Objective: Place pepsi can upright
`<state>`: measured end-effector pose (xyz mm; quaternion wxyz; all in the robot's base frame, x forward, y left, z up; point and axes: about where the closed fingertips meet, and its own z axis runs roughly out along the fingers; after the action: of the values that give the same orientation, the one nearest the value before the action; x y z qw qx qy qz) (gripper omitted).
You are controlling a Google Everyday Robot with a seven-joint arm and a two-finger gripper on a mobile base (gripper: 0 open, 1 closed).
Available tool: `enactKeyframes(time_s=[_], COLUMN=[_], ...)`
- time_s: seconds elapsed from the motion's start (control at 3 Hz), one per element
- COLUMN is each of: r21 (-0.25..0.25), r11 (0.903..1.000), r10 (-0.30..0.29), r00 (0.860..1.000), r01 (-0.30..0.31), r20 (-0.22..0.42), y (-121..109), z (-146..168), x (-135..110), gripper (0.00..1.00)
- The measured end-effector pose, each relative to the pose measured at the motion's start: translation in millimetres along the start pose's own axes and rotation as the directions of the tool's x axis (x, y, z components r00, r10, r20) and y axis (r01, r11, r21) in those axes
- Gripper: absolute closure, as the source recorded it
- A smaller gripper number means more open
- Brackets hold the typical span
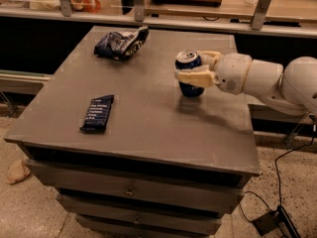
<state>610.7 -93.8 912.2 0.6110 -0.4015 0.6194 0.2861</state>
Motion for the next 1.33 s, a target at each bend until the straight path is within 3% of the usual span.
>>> enactKeyframes(time_s=[0.67, 1.0, 1.33], r21=[0.013, 0.014, 0.016], r11=[0.9993, 0.9984, 0.9980], r10=[0.035, 0.052, 0.059], r00=[0.993, 0.992, 0.992], r01=[-0.036, -0.054, -0.061], r20=[0.112, 0.113, 0.108], y=[-5.9, -6.6, -6.7], z=[-6.6, -8.0, -8.3], x=[12.3, 17.2, 18.2], gripper=[1.00, 0.85, 0.54])
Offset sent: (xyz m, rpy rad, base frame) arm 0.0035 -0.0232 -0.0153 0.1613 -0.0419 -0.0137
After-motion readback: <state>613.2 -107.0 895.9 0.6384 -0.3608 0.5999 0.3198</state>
